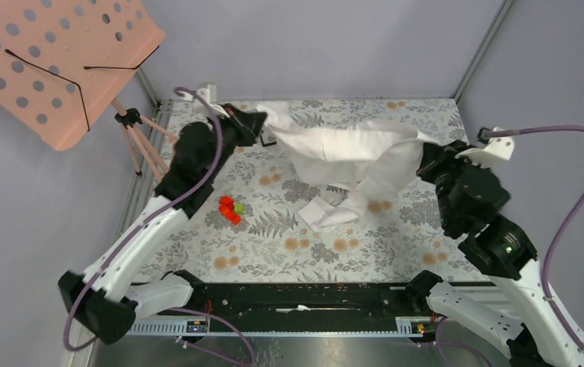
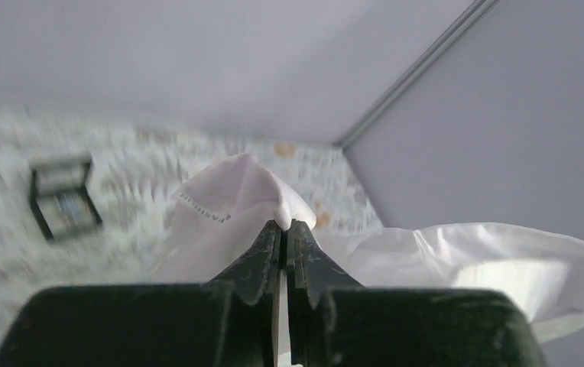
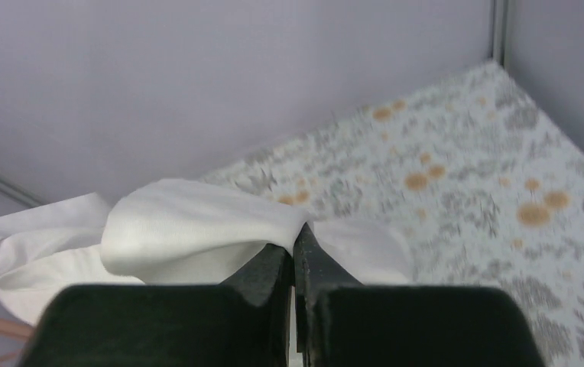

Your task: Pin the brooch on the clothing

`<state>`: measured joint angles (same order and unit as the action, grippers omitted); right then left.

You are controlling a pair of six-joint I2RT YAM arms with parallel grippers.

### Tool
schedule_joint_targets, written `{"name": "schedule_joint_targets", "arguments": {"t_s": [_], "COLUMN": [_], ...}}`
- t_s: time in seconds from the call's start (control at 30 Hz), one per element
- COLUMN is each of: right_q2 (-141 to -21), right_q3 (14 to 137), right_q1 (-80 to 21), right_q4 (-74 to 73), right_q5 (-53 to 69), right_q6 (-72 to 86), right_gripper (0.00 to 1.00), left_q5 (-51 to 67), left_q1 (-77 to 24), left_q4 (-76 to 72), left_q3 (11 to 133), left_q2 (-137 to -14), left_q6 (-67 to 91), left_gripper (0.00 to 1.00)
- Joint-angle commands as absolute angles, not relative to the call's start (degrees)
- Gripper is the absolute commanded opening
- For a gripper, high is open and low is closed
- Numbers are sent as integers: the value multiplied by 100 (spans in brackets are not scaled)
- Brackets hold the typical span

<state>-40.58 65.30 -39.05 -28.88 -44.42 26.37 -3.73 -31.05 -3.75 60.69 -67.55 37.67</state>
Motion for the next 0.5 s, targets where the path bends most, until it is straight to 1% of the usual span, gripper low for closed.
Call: {"name": "schedule_joint_targets", "arguments": {"t_s": [0.0, 0.1, 0.23, 0.33, 0.47], "right_q2": [-4048, -4106, -4139, -4140, -4095], "right_q3": [7405, 7991, 8727, 9153, 9453], "right_q1": [-3919, -3914, -3918, -3919, -3923], "right_q4": [-840, -301, -183, -286, -410], "right_q5": [-4629, -4133, -3188, -2651, -2260], "right_q6": [871, 182, -334, -435, -453], "right_gripper": [0, 0, 0, 0, 0], "left_q5": [-853, -317, 307, 569, 1046], "left_q1": [-3082, -3085, -3102, -3110, -3111], "left_q4": [-24, 394, 848, 1059, 1291], "left_q3": [6949, 7775, 8749, 9351, 10026], "left_q2": [-5874, -5678, -5493, -5361, -5384], "left_q6": [2138, 1463, 900, 825, 1088], "left_gripper": [0, 0, 0, 0, 0]}}
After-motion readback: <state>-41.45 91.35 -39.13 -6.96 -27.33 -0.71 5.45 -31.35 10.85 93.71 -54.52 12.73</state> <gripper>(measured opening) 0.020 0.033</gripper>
